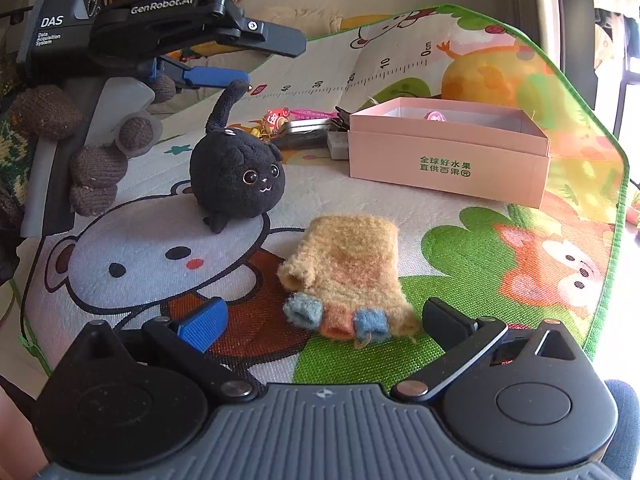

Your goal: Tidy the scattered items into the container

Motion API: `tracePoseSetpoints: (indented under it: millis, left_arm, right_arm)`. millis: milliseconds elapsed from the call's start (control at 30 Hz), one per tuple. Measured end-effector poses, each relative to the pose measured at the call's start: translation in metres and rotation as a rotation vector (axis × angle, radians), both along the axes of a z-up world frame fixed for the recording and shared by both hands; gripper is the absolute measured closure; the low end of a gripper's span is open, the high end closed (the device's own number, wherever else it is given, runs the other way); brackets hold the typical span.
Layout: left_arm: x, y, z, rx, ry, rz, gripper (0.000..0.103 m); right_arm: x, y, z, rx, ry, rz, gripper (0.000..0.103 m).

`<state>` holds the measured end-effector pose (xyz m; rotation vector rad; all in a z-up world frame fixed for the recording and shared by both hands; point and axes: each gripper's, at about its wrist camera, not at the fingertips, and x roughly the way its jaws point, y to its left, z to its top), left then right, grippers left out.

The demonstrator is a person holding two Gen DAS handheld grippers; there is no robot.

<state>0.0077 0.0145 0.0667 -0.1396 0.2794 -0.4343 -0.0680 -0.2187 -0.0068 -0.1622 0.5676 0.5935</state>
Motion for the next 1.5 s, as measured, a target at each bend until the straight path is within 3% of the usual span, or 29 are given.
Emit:
tracePoseSetpoints:
  millis: [167, 300, 433, 600, 733, 900, 967, 1033, 1367, 1500]
  left_arm:
    - [-0.013, -0.009, 0.003, 0.05, -0.018, -0.031, 0.0]
    - [-0.019, -0.007, -0.001, 0.071, -0.006, 0.047, 0.0]
    - [-0.021, -0.006, -0.013, 0.122, 0.059, 0.172, 0.0]
    - [-0.02, -0.015, -0.034, 0.192, 0.174, 0.182, 0.0]
    - [-0.023, -0.016, -0.039, 0.211, 0.199, 0.213, 0.0]
    - [-0.024, -0.021, -0.043, 0.254, 0.253, 0.233, 0.0]
    - [-0.024, -0.025, -0.044, 0.275, 0.26, 0.229, 0.0]
    - [-0.02, -0.028, -0.045, 0.282, 0.274, 0.22, 0.0]
    - [0.01, -0.035, -0.057, 0.282, 0.329, 0.232, 0.0]
    - [0.007, -0.038, -0.056, 0.292, 0.306, 0.211, 0.002]
  right_arm:
    - [0.0, 0.0, -0.001, 0.0, 0.0, 0.0, 0.0]
    - [0.0, 0.0, -0.001, 0.0, 0.0, 0.0, 0.0]
    - [0.001, 0.0, -0.002, -0.001, 0.001, 0.001, 0.0]
    - [0.004, 0.003, 0.004, -0.018, 0.037, 0.0, 0.0]
    - [0.013, 0.005, 0.021, 0.019, 0.047, -0.025, 0.001]
    - [0.038, 0.018, 0.028, -0.023, 0.07, -0.059, 0.019]
    - [0.047, 0.021, 0.021, -0.045, 0.123, -0.065, 0.041]
    - [0.043, 0.02, 0.02, -0.053, 0.109, -0.065, 0.045]
    - [0.017, -0.016, 0.023, -0.055, 0.085, -0.154, 0.048]
    - [0.013, -0.027, 0.026, -0.045, 0.073, -0.181, 0.048]
